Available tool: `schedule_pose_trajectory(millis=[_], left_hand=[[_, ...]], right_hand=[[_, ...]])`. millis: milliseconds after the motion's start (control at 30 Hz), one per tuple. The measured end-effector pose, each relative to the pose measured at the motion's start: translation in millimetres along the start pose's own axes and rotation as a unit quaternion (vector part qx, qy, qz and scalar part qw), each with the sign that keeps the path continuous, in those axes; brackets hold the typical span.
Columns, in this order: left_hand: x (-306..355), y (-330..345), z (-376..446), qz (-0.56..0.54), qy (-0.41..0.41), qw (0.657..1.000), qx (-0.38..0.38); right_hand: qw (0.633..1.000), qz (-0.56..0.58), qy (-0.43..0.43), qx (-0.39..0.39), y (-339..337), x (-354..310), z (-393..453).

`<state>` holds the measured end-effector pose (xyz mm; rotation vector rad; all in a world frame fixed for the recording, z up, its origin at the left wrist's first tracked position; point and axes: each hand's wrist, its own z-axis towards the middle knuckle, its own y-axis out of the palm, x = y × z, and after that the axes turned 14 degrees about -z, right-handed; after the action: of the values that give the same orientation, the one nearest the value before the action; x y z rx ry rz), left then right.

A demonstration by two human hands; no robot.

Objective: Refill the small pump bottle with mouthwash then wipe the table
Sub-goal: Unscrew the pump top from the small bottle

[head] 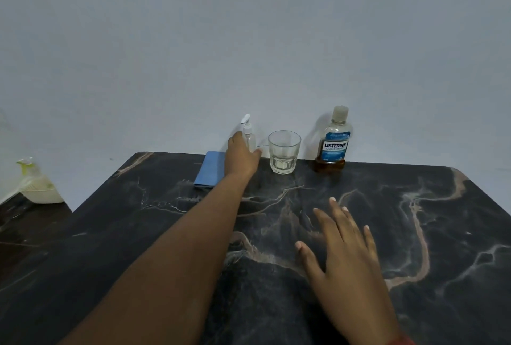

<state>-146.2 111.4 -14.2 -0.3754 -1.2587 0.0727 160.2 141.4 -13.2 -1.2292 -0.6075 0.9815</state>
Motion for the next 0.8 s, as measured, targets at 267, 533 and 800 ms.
schedule_pose_trajectory(millis=[267, 533, 800], left_hand=[[0, -16, -39, -0.04, 0.003, 0.999, -0.011], [23, -67, -184, -0.11, -0.005, 0.99, -0.085], [39, -99, -292, -0.191, -0.058, 0.957, -0.208]], right_hand=[[0.999, 0.032, -0.011, 0.001, -6, -2, -4], [0.996, 0.086, -0.028, -0.016, -40, -24, -36], [0.979, 0.202, 0.004, 0.008, -59, -47, -80]])
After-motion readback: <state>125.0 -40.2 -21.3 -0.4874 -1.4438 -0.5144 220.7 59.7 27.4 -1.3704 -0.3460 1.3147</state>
